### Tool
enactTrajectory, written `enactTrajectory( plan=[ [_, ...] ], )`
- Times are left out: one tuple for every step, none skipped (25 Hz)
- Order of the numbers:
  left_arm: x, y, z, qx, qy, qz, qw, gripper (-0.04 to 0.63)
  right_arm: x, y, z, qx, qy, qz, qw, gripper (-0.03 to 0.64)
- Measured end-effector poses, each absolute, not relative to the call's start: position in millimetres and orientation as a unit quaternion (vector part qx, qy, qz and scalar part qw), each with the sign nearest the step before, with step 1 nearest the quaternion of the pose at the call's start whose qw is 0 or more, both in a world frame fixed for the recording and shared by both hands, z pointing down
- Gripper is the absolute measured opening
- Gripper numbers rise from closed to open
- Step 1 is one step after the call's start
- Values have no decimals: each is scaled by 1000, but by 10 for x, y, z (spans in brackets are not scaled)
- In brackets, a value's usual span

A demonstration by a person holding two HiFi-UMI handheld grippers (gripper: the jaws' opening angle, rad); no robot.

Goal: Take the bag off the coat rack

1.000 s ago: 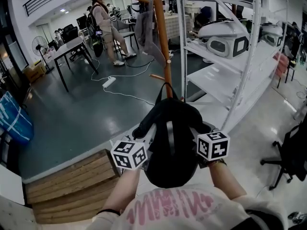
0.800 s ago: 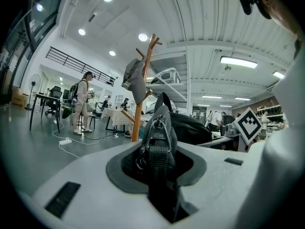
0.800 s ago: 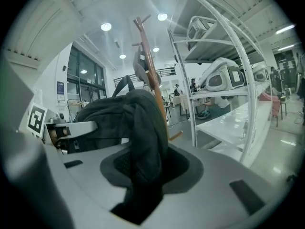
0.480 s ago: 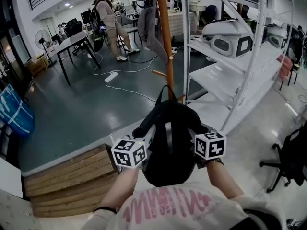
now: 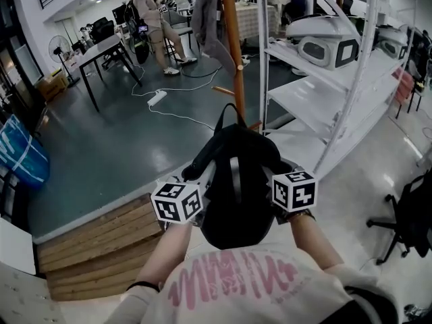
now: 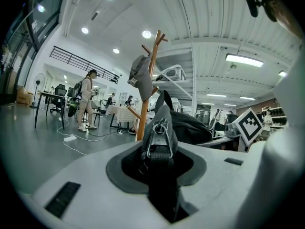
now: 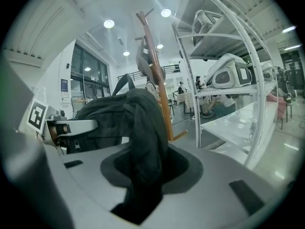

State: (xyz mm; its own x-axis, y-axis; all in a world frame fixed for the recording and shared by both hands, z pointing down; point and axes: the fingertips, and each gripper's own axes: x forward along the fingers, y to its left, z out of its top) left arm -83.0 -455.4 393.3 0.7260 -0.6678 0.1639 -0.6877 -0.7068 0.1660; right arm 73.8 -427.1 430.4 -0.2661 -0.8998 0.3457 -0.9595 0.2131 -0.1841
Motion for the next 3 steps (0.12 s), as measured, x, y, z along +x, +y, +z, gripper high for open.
enactTrajectory(
  plan=[
    [-829, -4563, 3933, 922, -368, 45, 108, 101, 738, -4281, 4304, 600, -775, 181, 83, 123],
    [-827, -4571, 3934, 922, -369, 44, 107, 101, 739, -4290, 4304, 599, -776, 180, 84, 123],
    [-825, -4580, 3935, 922, -370, 43, 106, 101, 741, -4300, 4305, 599, -776, 179, 85, 123]
  ],
)
